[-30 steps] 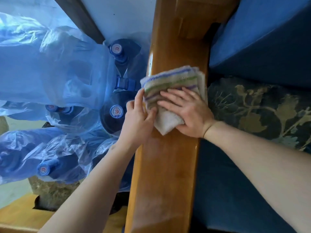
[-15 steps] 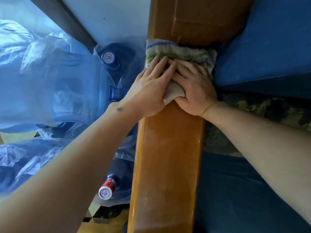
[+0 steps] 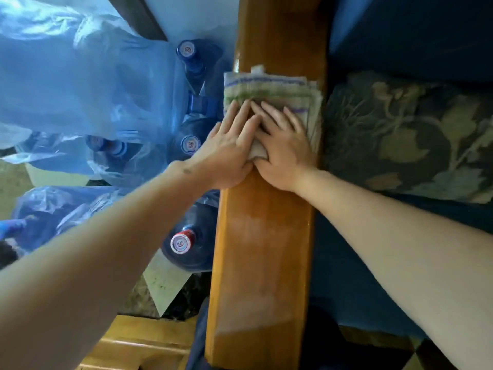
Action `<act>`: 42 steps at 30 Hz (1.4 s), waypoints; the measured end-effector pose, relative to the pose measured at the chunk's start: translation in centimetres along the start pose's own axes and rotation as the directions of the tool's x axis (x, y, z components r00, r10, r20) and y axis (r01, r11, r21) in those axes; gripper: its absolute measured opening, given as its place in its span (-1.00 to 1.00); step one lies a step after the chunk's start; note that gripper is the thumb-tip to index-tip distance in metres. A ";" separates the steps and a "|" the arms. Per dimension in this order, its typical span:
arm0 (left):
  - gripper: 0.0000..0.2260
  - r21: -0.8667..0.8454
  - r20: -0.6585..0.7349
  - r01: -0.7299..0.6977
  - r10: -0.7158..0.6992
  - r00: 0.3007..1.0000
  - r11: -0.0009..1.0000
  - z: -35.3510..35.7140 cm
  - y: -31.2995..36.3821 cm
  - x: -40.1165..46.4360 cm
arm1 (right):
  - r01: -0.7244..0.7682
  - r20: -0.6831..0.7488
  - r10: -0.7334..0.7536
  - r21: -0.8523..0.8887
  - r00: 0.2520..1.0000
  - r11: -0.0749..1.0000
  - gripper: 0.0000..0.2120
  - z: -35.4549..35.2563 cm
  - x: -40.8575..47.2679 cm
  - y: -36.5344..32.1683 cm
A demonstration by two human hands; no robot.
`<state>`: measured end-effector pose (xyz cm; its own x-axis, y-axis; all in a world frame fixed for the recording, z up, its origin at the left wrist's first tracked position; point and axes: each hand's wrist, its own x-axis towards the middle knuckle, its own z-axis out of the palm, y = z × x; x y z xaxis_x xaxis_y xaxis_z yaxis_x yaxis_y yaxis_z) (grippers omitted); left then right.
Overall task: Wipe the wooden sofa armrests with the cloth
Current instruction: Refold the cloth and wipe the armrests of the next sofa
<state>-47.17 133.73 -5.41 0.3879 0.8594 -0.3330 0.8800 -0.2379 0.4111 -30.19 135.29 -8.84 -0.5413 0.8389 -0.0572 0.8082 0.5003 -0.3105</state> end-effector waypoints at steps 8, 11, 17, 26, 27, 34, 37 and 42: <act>-0.31 -0.002 -0.048 -0.105 0.105 0.993 0.994 8.0 2.7 -14.3 | -0.007 0.025 0.005 0.066 1.000 0.998 -0.38 2.9 -13.4 -8.6; -0.32 0.021 -0.077 -0.145 0.146 0.986 0.989 9.6 3.6 -17.8 | -0.010 0.029 0.008 0.052 1.000 0.999 -0.36 3.9 -16.7 -10.8; -0.37 0.041 -0.072 -0.107 0.110 0.991 0.993 13.9 6.3 -25.6 | 0.000 0.047 -0.003 0.060 0.999 0.998 -0.31 5.6 -24.1 -15.1; -0.13 0.090 0.017 -0.038 0.037 0.999 0.995 19.9 12.0 -35.3 | -0.069 0.081 0.061 0.093 0.995 0.993 -0.30 7.7 -36.4 -19.9; -0.11 0.100 0.021 -0.029 0.027 0.999 0.995 20.0 12.4 -35.4 | -0.069 0.078 0.063 0.080 0.995 0.994 -0.31 7.8 -36.6 -19.9; 0.04 0.107 0.069 0.036 -0.043 0.997 0.994 18.3 11.2 -32.6 | -0.010 0.055 0.007 0.070 0.998 0.997 -0.29 7.9 -34.8 -18.2; 0.01 0.136 0.060 0.091 -0.100 0.993 0.987 16.5 10.3 -28.8 | -0.023 0.026 0.022 0.070 0.999 0.997 -0.28 7.1 -30.9 -16.6; 0.16 0.156 0.059 0.187 -0.198 0.978 0.970 12.7 8.3 -20.6 | 0.050 0.058 -0.053 0.058 0.997 0.997 -0.22 4.7 -22.1 -11.7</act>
<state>-44.40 108.32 -5.87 0.2210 0.8615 -0.4572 0.9689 -0.1405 0.2038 -28.79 109.90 -8.40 -0.5961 0.7972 -0.0957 0.7653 0.5282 -0.3678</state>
